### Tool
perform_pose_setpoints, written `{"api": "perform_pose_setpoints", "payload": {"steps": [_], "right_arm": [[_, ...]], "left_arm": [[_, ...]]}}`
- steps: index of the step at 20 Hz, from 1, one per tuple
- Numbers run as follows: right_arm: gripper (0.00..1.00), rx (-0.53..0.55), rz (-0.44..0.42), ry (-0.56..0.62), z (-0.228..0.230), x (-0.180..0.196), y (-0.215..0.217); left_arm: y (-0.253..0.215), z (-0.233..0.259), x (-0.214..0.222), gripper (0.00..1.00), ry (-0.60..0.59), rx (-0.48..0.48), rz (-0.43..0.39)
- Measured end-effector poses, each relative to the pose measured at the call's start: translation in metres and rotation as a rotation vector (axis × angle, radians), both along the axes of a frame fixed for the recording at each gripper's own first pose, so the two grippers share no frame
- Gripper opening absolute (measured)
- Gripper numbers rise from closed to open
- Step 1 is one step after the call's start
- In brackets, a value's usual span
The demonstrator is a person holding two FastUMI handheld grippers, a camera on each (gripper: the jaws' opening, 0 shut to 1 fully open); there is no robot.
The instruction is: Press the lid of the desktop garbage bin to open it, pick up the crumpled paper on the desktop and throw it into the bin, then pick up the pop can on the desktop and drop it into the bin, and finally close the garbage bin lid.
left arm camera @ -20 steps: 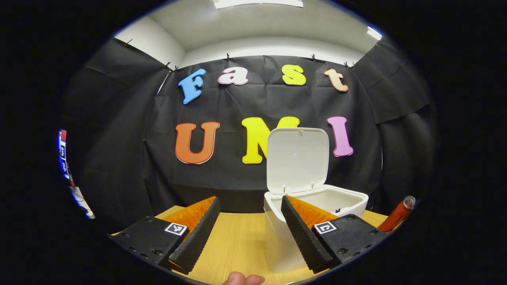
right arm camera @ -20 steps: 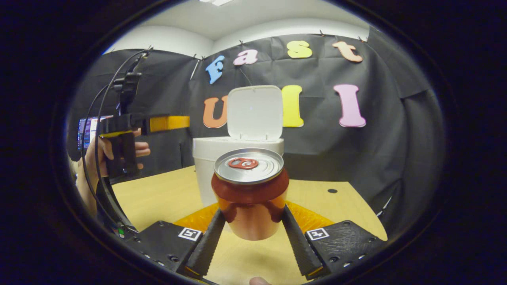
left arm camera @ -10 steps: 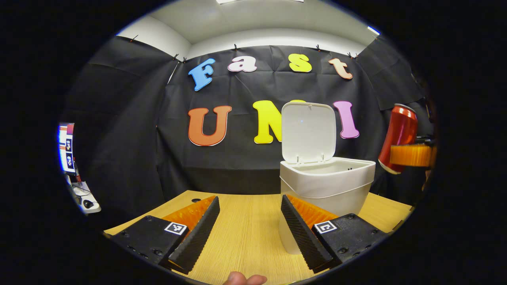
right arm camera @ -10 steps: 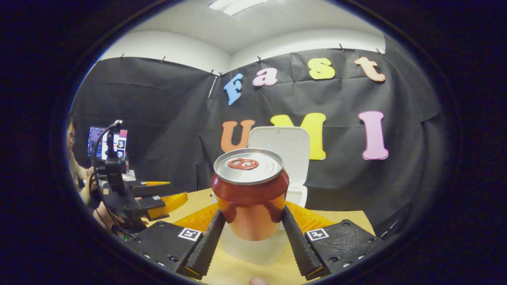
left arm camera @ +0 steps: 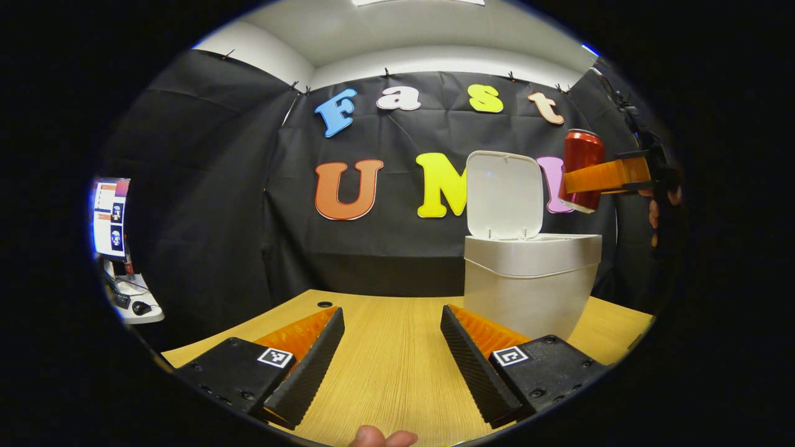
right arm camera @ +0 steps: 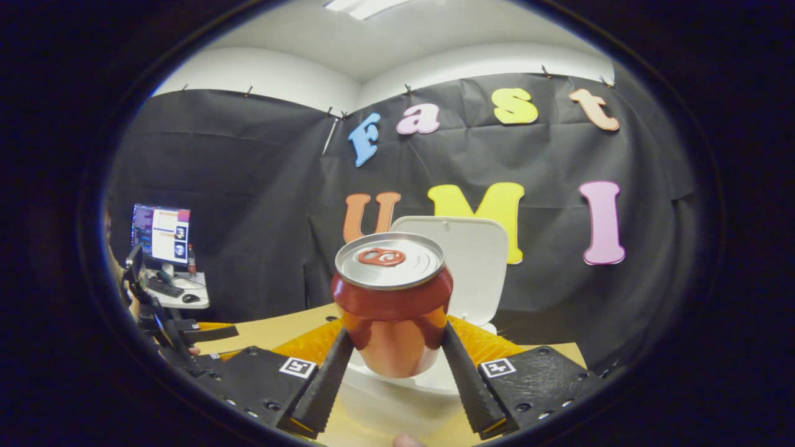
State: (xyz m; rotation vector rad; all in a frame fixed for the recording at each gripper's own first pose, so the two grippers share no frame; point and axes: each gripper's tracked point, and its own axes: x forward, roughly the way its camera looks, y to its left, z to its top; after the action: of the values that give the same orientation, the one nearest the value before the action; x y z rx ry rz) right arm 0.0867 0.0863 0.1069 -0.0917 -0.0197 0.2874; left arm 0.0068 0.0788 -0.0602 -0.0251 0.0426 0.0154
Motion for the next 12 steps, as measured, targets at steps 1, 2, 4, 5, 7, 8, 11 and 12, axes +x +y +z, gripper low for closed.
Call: {"api": "perform_pose_setpoints", "payload": {"steps": [1,2,4,5,7,8,11,12], "right_arm": [[0.81,-0.004,-0.020,0.003,0.002,0.007,-0.002],[0.81,-0.001,-0.039,0.013,0.004,0.012,-0.005],[0.80,0.002,-0.065,0.039,0.002,0.024,-0.007],[0.81,0.003,-0.076,0.061,-0.001,0.029,-0.007],[0.80,0.020,-0.101,0.109,-0.011,0.039,-0.011],[0.80,0.030,-0.102,0.133,-0.015,0.043,-0.009],[0.81,0.040,-0.125,0.180,-0.021,0.051,-0.010],[0.81,0.049,-0.134,0.187,-0.020,0.055,-0.010]], "left_arm": [[0.000,-0.001,-0.002,1.00,-0.006,0.016,-0.005],[-0.003,-0.001,-0.004,1.00,-0.011,0.034,-0.014],[-0.007,-0.004,-0.008,1.00,-0.017,0.052,-0.040],[-0.009,-0.004,-0.011,1.00,-0.022,0.054,-0.046],[-0.013,-0.003,-0.013,1.00,-0.018,0.060,-0.059],[-0.011,0.003,-0.017,1.00,-0.037,0.059,-0.051],[-0.012,0.016,-0.024,1.00,-0.064,0.056,-0.041],[-0.012,0.018,-0.028,0.99,-0.062,0.059,-0.038]]}}
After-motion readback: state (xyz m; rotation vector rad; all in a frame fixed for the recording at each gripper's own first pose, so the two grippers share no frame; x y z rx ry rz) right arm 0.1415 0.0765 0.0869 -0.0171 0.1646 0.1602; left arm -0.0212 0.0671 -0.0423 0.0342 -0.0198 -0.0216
